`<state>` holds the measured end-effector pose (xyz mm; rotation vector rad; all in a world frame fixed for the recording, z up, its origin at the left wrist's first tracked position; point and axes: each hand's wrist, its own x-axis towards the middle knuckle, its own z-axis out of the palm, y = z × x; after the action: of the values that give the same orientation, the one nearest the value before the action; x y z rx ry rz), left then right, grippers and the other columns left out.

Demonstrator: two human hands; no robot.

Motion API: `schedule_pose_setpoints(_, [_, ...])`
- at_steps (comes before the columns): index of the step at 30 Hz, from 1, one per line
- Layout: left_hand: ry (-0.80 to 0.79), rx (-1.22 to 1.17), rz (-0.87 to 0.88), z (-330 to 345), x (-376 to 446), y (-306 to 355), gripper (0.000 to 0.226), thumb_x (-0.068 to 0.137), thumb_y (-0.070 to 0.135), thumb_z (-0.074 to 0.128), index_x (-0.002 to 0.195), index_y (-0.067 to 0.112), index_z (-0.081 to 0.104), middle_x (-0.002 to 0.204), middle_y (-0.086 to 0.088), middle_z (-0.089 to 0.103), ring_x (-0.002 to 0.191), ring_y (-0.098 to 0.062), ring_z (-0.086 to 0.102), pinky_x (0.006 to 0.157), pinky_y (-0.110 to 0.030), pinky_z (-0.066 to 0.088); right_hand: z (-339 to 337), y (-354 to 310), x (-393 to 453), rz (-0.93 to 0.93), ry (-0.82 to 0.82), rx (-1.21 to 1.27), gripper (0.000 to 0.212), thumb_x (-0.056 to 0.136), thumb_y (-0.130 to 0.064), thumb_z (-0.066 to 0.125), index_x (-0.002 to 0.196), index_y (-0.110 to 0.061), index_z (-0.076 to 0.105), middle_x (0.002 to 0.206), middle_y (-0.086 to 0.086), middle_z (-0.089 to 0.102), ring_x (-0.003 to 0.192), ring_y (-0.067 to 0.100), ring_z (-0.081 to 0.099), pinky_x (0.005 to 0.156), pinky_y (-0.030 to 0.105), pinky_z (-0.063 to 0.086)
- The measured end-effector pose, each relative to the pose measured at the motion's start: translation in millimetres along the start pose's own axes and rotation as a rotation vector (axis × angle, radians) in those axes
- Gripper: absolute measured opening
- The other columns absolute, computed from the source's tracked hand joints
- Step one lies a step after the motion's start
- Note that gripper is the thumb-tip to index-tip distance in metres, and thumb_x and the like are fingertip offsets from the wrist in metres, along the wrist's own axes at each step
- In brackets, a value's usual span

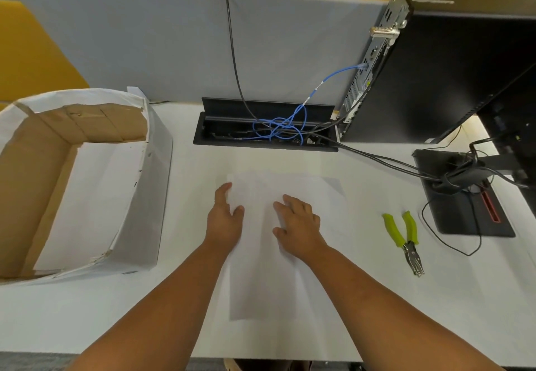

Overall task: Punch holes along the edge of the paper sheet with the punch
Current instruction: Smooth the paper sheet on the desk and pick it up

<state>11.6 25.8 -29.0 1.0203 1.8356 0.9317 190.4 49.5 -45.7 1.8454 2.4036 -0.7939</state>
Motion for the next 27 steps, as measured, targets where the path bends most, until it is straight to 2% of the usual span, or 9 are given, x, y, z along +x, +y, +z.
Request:
schedule_pose_setpoints(2, [-0.026,0.025,0.034,0.7,-0.5,0.4,0.053,0.099,0.008,0.047,0.146,0.029,0.034,0.135,0.012,0.045,0.119,-0.007,0.044,0.103,-0.027,0.039,-0.2,-0.2,-0.4,0.0,0.001,0.003,0.062,0.095,-0.039,0.054,0.151,-0.031,0.029,0.163,-0.004,0.014,0.147,0.023,0.013,0.114,0.043,0.02])
schedule_pose_setpoints(4, [-0.027,0.042,0.033,2.5,-0.5,0.5,0.042,0.099,0.007,0.045,0.138,0.024,0.049,0.138,0.005,0.051,0.126,-0.013,0.048,0.106,-0.028,0.038,-0.4,-0.5,-0.4,0.001,0.0,0.005,0.062,0.095,-0.04,0.054,0.151,-0.032,0.029,0.162,-0.005,0.014,0.147,0.023,0.013,0.114,0.043,0.02])
schedule_pose_setpoints(6, [-0.041,0.012,-0.024,4.5,-1.1,1.8,0.033,0.098,0.016,0.054,0.13,0.021,0.057,0.132,0.003,0.057,0.122,-0.015,0.052,0.103,-0.027,0.039,0.0,-1.2,-0.7,0.005,0.004,0.02,0.062,0.094,-0.041,0.055,0.151,-0.032,0.03,0.162,-0.005,0.015,0.147,0.023,0.013,0.114,0.043,0.019])
schedule_pose_setpoints(8, [-0.058,0.03,-0.025,4.7,-3.5,1.9,0.041,0.09,0.026,0.067,0.13,0.021,0.057,0.124,0.008,0.056,0.112,-0.01,0.051,0.099,-0.025,0.04,0.5,-2.2,-0.6,0.002,0.003,0.036,0.062,0.094,-0.042,0.055,0.15,-0.032,0.031,0.162,-0.005,0.015,0.147,0.023,0.012,0.115,0.042,0.02])
schedule_pose_setpoints(14, [-0.043,0.008,0.026,1.0,-6.6,-1.8,0.047,0.082,0.003,0.071,0.12,0.026,0.058,0.119,0.011,0.058,0.107,-0.011,0.055,0.096,-0.022,0.044,-5.5,-1.3,0.8,-0.008,0.033,0.077,0.059,0.097,-0.036,0.053,0.151,-0.029,0.031,0.163,-0.001,0.012,0.148,0.024,0.011,0.117,0.042,0.015])
schedule_pose_setpoints(18, [-0.045,-0.01,0.009,2.7,-6.3,-0.8,0.048,0.086,-0.002,0.063,0.125,0.026,0.057,0.125,0.009,0.056,0.114,-0.013,0.053,0.095,-0.02,0.042,-9.8,10.2,-0.1,0.126,0.11,-0.045,0.055,0.097,-0.038,0.048,0.148,-0.029,0.033,0.162,0.002,0.013,0.148,0.027,0.006,0.116,0.048,0.014])
schedule_pose_setpoints(22, [-0.058,-0.048,-0.043,8.4,-7.3,0.3,0.047,0.091,0.013,0.064,0.133,0.027,0.05,0.131,0.006,0.054,0.117,-0.017,0.054,0.096,-0.024,0.045,-4.3,10.9,-2.8,0.136,0.056,-0.061,0.059,0.098,-0.042,0.046,0.152,-0.028,0.025,0.163,0.003,0.008,0.149,0.027,0.006,0.114,0.046,0.02])
schedule_pose_setpoints(25, [-0.051,0.001,-0.032,10.4,-9.1,-0.6,0.078,0.085,0.01,0.072,0.148,0.029,0.03,0.147,0.002,0.043,0.131,-0.022,0.046,0.109,-0.035,0.04,-0.7,4.0,-2.3,0.128,0.038,-0.043,0.06,0.098,-0.042,0.046,0.153,-0.028,0.024,0.164,0.004,0.007,0.149,0.027,0.005,0.113,0.046,0.021])
schedule_pose_setpoints(27, [-0.046,0.002,-0.038,9.4,-10.3,0.6,0.097,0.084,0.004,0.071,0.155,0.029,0.011,0.156,0.002,0.03,0.138,-0.022,0.036,0.109,-0.031,0.032,-3.1,3.0,-0.7,0.121,0.025,0.004,0.06,0.099,-0.04,0.047,0.153,-0.027,0.025,0.164,0.004,0.007,0.148,0.027,0.006,0.114,0.046,0.021])
